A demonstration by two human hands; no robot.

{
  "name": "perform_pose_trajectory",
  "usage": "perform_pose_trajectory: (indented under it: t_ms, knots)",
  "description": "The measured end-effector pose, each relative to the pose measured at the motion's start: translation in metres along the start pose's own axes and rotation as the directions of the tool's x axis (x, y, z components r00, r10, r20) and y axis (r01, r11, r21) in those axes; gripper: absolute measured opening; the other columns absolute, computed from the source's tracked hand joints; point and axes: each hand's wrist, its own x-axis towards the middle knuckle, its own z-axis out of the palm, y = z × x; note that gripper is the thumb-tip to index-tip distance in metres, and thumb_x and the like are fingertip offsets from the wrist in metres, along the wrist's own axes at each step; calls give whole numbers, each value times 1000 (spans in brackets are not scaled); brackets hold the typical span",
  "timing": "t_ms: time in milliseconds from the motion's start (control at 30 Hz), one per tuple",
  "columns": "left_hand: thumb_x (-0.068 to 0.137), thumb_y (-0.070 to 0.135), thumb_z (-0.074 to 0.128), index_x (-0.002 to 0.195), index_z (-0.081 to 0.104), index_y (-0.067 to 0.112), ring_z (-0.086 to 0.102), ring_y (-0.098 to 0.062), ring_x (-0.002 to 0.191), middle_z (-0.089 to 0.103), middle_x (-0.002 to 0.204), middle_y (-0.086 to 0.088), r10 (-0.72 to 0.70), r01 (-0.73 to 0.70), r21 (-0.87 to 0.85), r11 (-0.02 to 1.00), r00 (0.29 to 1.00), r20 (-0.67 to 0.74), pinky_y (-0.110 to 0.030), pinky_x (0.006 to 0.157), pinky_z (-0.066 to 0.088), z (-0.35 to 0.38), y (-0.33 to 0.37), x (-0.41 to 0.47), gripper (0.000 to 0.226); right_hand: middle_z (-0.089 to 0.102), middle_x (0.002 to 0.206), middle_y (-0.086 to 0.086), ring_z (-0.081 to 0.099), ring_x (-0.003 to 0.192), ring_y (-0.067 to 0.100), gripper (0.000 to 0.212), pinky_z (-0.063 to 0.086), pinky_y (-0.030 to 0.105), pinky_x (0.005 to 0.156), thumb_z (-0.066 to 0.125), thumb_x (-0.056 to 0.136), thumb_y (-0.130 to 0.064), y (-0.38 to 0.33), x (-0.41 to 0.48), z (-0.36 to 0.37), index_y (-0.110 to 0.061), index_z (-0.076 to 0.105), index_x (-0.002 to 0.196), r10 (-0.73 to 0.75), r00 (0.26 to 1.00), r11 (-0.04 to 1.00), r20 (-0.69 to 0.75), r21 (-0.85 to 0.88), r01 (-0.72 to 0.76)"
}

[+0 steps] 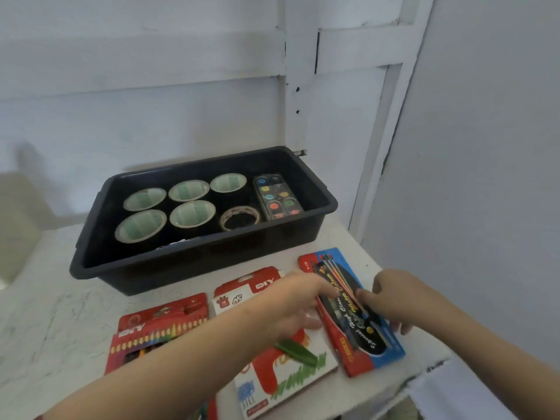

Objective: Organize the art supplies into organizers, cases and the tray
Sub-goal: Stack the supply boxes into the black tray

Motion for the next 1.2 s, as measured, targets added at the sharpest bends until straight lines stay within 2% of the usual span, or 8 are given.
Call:
perform_pose_trajectory:
  t_ms: [100, 233, 433, 600, 833, 900, 1000, 1200]
  knots:
    - [89, -4, 51, 105, 52, 4, 58, -17, 77, 60, 88, -8, -45, 44, -53, 998, 999, -13, -39, 78, 50, 10, 1, -6, 18, 56, 71, -3, 56, 52, 7, 36, 45, 20, 43, 46, 94, -48, 2, -6, 5, -12, 53, 88, 22, 1000, 998, -4, 62, -21]
    - [86, -7, 48, 121, 46, 2, 58, -28, 95, 60, 105, -16, -37, 34, -48, 998, 998, -47, -51, 101, 41, 16, 0, -1, 37, 56, 76, -5, 53, 64, 6, 41, 43, 19, 50, 38, 95, -52, 2, -10, 10, -14, 54, 92, -4, 997, 992, -72, 129, 13]
    - [84, -8, 49, 113, 46, 4, 52, -32, 108, 56, 106, -16, -68, 63, -76, 995, 996, -57, -53, 106, 34, 22, 0, -2, 32, 62, 78, -2, 61, 65, 10, 31, 47, 22, 54, 43, 95, -45, 1, -17, 17, -15, 46, 85, 9, 989, 940, -149, 337, 43]
    - [84, -8, 50, 127, 38, 3, 44, -35, 124, 49, 130, -19, -59, 54, -87, 995, 997, -54, -54, 107, 31, 24, 0, -3, 46, 61, 69, -3, 56, 60, 8, 28, 40, 20, 49, 48, 95, -37, 2, -17, 15, -12, 57, 86, 38, 993, 890, -111, 456, 16]
    - [87, -7, 46, 100, 49, 4, 58, -23, 75, 59, 89, -12, -82, 79, -110, 991, 996, -22, -36, 55, 45, 27, 0, -11, 17, 70, 84, 6, 65, 67, 14, 28, 48, 21, 56, 50, 95, -34, -4, -16, 15, -8, 60, 95, -9, 1000, 846, -28, 533, 22]
    - [84, -7, 50, 112, 50, 4, 61, -23, 77, 61, 91, -12, -49, 42, -131, 990, 998, -50, -32, 55, 49, 26, -5, -6, 30, 71, 83, 6, 67, 69, 16, 28, 50, 23, 61, 50, 95, -34, -4, -20, 12, -8, 61, 95, -40, 997, 849, -69, 524, 70]
    - [77, -4, 58, 121, 49, 8, 63, -24, 94, 65, 103, -11, 50, -67, -142, 988, 991, -121, -36, 76, 54, 18, -11, 1, 46, 73, 73, 4, 70, 64, 16, 29, 54, 24, 62, 53, 94, -34, -3, -33, -3, -7, 62, 94, -83, 995, 756, -58, 647, 101]
    - [83, -3, 60, 111, 55, 9, 71, -21, 87, 70, 100, -10, 344, -361, -206, 910, 932, -115, -31, 68, 57, -7, 28, -24, 30, 73, 75, 10, 67, 60, 18, 31, 54, 32, 68, 54, 93, -35, -30, -41, -50, -5, 64, 89, -175, 969, 634, -172, 733, 245]
